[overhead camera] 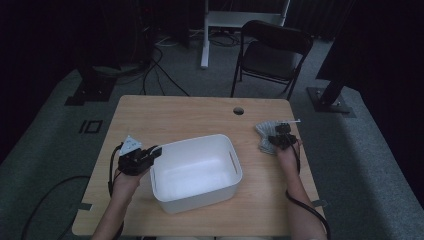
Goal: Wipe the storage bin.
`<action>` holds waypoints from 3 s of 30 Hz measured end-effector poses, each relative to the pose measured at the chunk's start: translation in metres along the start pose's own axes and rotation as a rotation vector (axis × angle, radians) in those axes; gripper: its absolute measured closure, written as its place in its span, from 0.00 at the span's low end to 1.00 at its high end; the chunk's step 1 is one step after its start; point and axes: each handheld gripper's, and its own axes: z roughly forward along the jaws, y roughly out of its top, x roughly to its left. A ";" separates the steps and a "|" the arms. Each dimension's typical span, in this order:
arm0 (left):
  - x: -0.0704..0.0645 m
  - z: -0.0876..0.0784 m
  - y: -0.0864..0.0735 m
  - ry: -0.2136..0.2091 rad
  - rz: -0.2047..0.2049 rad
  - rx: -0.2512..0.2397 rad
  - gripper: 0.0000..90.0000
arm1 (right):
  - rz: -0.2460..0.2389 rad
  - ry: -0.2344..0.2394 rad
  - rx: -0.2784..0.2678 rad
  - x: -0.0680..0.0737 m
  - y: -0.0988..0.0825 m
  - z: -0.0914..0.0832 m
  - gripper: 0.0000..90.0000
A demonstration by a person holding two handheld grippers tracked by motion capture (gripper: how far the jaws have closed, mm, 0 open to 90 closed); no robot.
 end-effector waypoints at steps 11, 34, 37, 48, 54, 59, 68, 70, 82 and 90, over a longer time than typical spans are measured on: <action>0.000 0.002 0.001 -0.006 -0.001 0.002 0.85 | 0.071 0.116 -0.053 0.002 -0.011 -0.027 0.83; 0.003 0.004 0.002 -0.025 0.001 0.002 0.85 | 0.023 0.254 -0.164 0.018 -0.033 -0.095 0.83; 0.003 0.004 0.002 -0.025 0.002 0.001 0.85 | 0.013 0.298 -0.181 0.022 -0.035 -0.104 0.83; 0.003 0.005 0.003 -0.023 0.004 0.002 0.85 | -0.066 0.397 -0.277 0.040 -0.050 -0.157 0.83; 0.003 0.005 0.003 -0.026 0.002 0.001 0.85 | -0.085 0.485 -0.300 0.051 -0.061 -0.177 0.83; 0.002 0.005 0.003 -0.023 0.001 0.000 0.85 | -0.108 0.556 -0.321 0.066 -0.070 -0.192 0.83; 0.002 0.006 0.003 -0.022 0.000 0.000 0.85 | -0.147 0.641 -0.330 0.084 -0.084 -0.210 0.83; 0.002 0.006 0.003 -0.021 0.001 -0.001 0.85 | -0.143 0.654 -0.324 0.086 -0.087 -0.209 0.83; 0.002 0.006 0.003 -0.020 0.001 0.000 0.85 | -0.168 0.632 -0.264 0.101 -0.092 -0.188 0.83; 0.001 0.007 0.003 -0.017 -0.001 -0.001 0.85 | -0.170 0.624 -0.257 0.106 -0.095 -0.180 0.83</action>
